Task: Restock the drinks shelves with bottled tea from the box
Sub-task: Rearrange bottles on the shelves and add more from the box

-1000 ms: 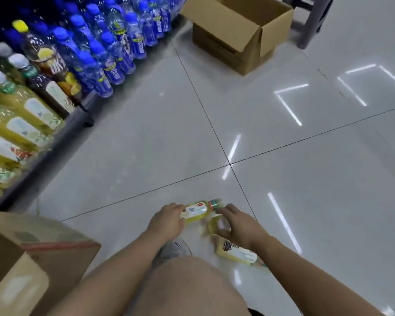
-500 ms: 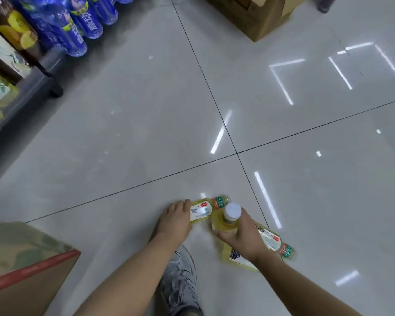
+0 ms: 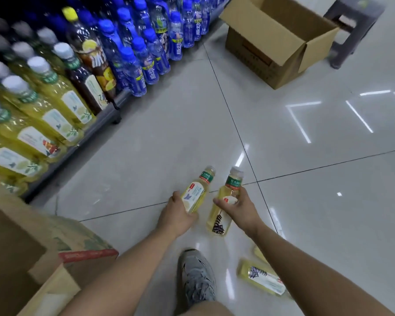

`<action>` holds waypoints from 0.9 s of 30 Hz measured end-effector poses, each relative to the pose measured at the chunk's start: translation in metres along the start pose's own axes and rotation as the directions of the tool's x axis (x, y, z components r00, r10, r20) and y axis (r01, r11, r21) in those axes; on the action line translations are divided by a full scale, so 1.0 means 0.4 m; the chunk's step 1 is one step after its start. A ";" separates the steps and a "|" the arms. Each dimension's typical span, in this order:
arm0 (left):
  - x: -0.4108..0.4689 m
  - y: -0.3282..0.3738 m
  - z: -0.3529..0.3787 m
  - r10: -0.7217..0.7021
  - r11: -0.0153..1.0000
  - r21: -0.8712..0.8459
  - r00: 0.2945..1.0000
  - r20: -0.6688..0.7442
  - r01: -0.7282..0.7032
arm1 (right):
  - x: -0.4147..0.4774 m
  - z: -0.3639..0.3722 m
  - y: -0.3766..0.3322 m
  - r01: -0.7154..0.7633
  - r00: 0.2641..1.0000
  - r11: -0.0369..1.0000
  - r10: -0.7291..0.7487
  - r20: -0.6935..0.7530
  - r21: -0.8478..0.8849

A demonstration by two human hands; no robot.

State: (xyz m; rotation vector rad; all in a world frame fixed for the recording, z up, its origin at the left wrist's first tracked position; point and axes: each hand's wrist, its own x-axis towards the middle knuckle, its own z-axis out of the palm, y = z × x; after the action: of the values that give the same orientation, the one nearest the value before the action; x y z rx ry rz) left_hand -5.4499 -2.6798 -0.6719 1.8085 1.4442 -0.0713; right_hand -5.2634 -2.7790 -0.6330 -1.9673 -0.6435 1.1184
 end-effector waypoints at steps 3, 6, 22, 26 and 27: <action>-0.089 0.056 -0.173 0.012 0.996 -0.081 0.990 -0.139 -0.024 | -0.054 0.018 -0.159 0.112 0.993 0.991 -0.115 0.034 0.073; -0.202 0.102 -0.346 0.041 0.982 -0.166 0.953 -0.300 -0.094 | -0.141 0.040 -0.324 0.224 0.971 0.963 -0.233 0.045 0.148; -0.942 0.219 -1.071 -0.047 0.755 -0.435 0.621 -0.783 -0.491 | -0.837 0.227 -1.112 0.696 0.618 0.669 -0.743 0.257 0.261; -1.064 0.236 -1.240 -0.040 0.730 -0.392 0.537 -0.842 -0.560 | -0.932 0.275 -1.277 0.793 0.529 0.583 -0.803 0.275 0.177; -1.088 0.238 -1.275 -0.020 0.718 -0.372 0.517 -0.856 -0.588 | -0.948 0.286 -1.315 0.812 0.513 0.565 -0.810 0.285 0.144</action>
State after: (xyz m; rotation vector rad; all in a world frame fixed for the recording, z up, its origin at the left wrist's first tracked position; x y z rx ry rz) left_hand -5.7338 -2.7187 -0.0582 1.4755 1.3973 1.4985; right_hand -5.5756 -2.7087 -0.0577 -1.1736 -1.5599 0.7911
